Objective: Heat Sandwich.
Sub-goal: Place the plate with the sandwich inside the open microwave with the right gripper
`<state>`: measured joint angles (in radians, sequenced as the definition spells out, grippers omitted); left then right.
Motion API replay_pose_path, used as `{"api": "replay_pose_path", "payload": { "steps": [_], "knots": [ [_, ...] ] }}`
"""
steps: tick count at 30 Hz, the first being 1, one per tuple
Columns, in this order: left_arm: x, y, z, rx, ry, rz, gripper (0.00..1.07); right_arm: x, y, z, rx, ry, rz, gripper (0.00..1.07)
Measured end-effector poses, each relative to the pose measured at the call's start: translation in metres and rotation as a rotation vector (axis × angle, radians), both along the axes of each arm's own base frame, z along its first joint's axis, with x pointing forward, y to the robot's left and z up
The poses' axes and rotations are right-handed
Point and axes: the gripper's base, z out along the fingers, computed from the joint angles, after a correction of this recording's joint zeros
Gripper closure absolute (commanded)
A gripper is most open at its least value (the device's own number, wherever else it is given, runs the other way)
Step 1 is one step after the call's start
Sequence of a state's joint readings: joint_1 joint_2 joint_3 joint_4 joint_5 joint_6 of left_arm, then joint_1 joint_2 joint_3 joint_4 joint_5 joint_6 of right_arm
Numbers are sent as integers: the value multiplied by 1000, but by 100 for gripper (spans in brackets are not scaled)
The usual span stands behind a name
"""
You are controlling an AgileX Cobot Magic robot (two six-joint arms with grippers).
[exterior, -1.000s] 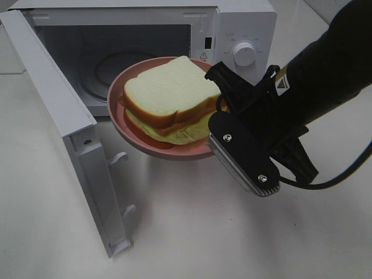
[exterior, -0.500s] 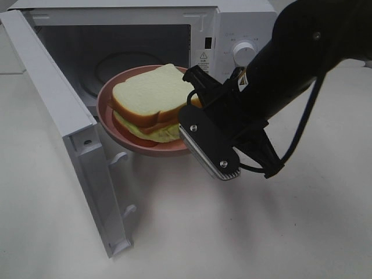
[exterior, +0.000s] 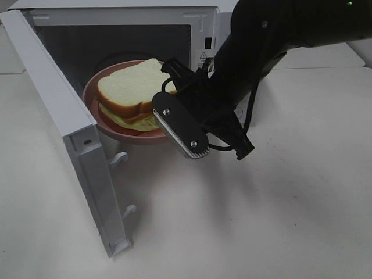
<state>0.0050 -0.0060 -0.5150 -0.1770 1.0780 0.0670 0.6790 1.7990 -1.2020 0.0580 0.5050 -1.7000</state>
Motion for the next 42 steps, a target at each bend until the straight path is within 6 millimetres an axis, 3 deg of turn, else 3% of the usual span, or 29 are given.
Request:
{"api": "replay_pose_path", "payload": {
  "steps": [16, 42],
  "knots": [
    [0, 0, 0, 0, 0, 0, 9, 31, 25, -4, -15, 24, 2, 106],
    [0, 0, 0, 0, 0, 0, 9, 83, 60, -16, 26, 4, -179, 104]
  ]
}}
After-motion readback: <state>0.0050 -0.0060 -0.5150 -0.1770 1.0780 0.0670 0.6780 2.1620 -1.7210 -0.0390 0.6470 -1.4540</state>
